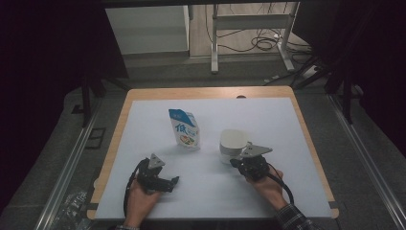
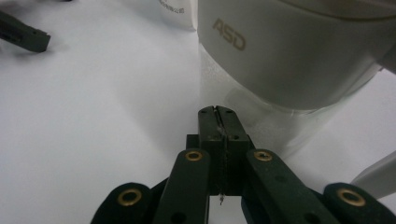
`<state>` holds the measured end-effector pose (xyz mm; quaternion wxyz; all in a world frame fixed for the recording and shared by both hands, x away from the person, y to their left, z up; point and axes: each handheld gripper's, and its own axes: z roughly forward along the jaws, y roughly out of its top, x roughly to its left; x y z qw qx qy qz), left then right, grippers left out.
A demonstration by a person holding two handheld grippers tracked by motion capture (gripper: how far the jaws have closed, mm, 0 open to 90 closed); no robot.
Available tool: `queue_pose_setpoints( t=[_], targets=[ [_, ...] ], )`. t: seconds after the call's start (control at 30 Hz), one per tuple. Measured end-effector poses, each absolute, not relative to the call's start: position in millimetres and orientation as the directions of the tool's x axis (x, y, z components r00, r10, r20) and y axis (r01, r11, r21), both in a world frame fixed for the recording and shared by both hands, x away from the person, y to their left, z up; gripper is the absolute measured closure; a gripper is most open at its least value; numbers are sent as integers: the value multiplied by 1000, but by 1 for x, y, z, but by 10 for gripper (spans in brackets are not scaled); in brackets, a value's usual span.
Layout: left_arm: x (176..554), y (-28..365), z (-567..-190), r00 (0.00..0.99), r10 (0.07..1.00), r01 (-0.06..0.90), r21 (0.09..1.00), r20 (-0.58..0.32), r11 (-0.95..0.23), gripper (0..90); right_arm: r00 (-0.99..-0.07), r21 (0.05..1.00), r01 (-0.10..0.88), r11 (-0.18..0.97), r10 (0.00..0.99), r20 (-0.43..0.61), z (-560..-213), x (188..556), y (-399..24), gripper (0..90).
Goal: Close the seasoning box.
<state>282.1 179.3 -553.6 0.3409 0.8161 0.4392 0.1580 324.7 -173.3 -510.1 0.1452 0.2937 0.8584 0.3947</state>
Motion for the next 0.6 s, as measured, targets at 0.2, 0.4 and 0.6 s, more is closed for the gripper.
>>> queue_pose_setpoints(
  t=[0.2, 0.4, 0.6],
  targets=[
    [282, 179, -554, 564, 825, 609, 695, -42, -381, 6, -781, 765, 389, 513, 625, -21, -511, 331, -172, 890],
    [282, 179, -554, 564, 825, 609, 696, -42, -380, 6, -767, 764, 397, 509, 641, -28, -510, 336, -174, 891],
    [282, 179, -554, 564, 825, 610, 695, -42, -382, 6, -760, 762, 398, 510, 649, -37, -512, 342, -174, 890]
  ],
)
